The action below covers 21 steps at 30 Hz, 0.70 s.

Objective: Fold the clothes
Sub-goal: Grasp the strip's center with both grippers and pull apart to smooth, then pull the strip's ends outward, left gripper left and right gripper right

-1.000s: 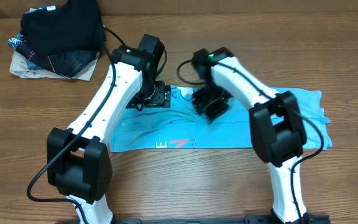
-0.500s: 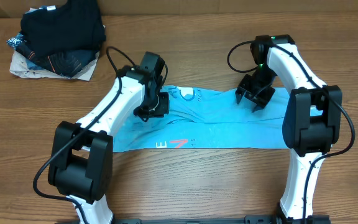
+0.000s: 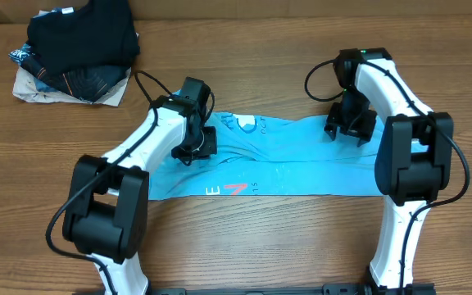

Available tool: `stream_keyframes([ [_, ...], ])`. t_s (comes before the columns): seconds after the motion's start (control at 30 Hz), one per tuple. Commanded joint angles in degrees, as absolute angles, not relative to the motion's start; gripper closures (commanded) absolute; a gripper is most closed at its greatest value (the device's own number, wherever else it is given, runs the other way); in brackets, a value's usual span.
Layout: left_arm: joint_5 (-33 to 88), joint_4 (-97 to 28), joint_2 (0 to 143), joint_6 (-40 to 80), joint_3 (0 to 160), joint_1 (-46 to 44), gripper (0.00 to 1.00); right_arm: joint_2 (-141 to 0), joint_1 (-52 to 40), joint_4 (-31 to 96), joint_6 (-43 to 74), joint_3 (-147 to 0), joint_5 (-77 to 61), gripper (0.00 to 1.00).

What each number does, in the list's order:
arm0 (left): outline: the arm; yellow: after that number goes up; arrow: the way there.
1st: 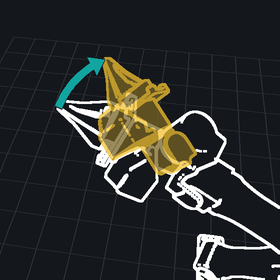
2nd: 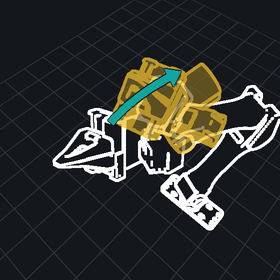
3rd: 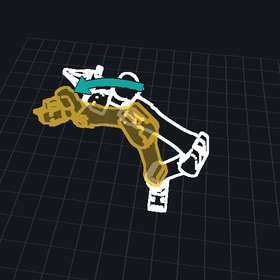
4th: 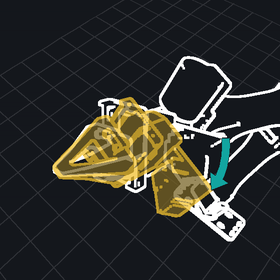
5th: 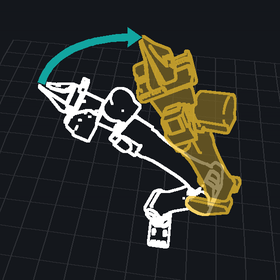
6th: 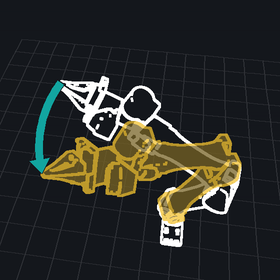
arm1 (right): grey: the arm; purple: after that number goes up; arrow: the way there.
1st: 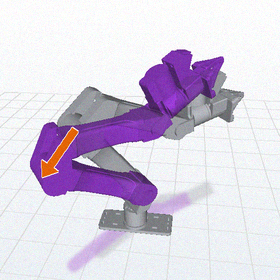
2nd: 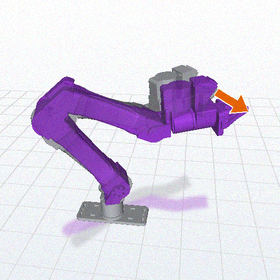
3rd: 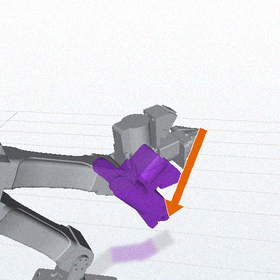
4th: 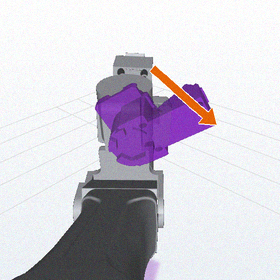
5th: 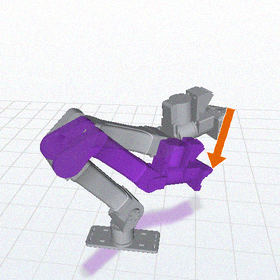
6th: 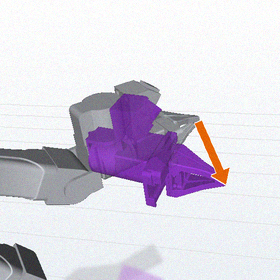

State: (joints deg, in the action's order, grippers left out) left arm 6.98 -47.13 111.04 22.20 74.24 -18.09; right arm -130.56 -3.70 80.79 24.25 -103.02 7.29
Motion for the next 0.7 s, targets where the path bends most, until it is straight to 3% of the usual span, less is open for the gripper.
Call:
stream_keyframes([
  [0.0,5.74,-47.03,115.22,22.70,73.65,-16.49,0.83,-129.88,-0.67,80.68,23.31,-102.74,8.99,0.36],
  [0.67,2.52,-48.05,119.68,22.74,73.65,-2.37,0.82,-129.88,4.12,74.41,19.46,-94.13,8.95,0.34],
])
